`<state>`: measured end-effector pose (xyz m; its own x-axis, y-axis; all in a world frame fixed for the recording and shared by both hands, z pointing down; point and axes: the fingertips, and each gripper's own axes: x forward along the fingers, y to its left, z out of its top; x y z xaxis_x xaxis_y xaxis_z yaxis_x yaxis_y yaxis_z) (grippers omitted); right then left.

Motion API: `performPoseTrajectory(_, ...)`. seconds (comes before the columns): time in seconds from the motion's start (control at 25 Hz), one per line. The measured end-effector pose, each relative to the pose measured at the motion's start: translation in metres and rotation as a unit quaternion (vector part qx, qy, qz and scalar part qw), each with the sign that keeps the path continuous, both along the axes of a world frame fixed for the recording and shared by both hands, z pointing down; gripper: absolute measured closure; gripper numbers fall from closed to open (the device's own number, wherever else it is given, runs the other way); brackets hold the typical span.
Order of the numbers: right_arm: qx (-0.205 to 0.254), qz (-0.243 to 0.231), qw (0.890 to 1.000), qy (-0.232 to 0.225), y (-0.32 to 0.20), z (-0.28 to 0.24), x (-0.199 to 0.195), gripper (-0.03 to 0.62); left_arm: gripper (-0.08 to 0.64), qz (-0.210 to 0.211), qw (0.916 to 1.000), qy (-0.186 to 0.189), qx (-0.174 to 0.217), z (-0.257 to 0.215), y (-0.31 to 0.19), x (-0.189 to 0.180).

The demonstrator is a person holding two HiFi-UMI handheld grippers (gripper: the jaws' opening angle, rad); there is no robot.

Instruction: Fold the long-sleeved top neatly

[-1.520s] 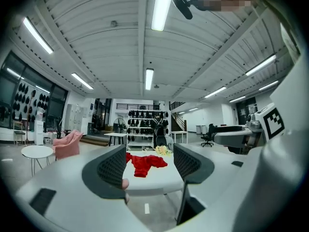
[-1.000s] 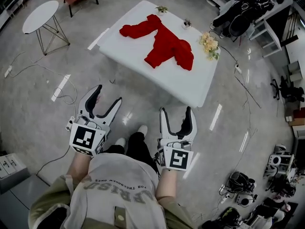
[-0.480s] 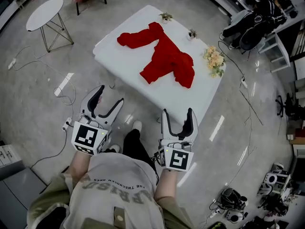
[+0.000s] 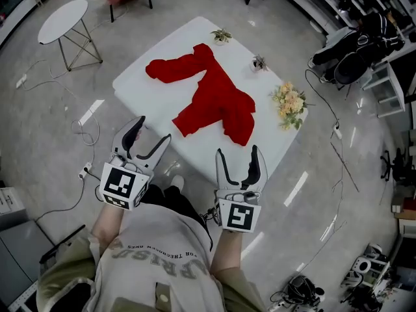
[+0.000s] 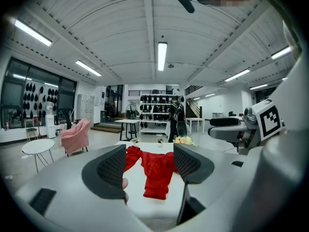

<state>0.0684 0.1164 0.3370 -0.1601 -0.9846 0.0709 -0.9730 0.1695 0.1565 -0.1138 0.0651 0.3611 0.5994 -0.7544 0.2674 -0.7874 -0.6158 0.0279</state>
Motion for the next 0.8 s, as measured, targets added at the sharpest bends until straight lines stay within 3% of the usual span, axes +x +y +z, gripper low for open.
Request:
performPoseTrajectory(0.12,0.001,-0.005,1.0,-0.029,-0.023,0.004,0.006,0.25,0.272,-0.01,0.9997,-0.019,-0.015,0.012,-0.012,0.004)
performPoseTrajectory(0.24,-0.031,-0.03,0.999,-0.005,-0.041,0.029,0.006,0.25,0.272,-0.02,0.9988,-0.035,-0.029,0.024,-0.03,0.003)
performPoseTrajectory(0.36,-0.034,-0.04,0.998,-0.019,-0.07,0.039,-0.002,0.25,0.272,-0.021,0.9978,-0.049,-0.039,0.039,-0.054,0.007)
performPoseTrajectory(0.48,-0.044,-0.059,0.997,0.002,-0.096,0.057,-0.011,0.25,0.272,-0.011,0.9961,-0.071,-0.051,0.062,-0.082,0.014)
performPoseTrajectory(0.8,-0.169,-0.057,0.984,0.03,-0.152,0.139,-0.023,0.25,0.272,0.039,0.9877,-0.137,-0.064,0.11,-0.18,0.031)
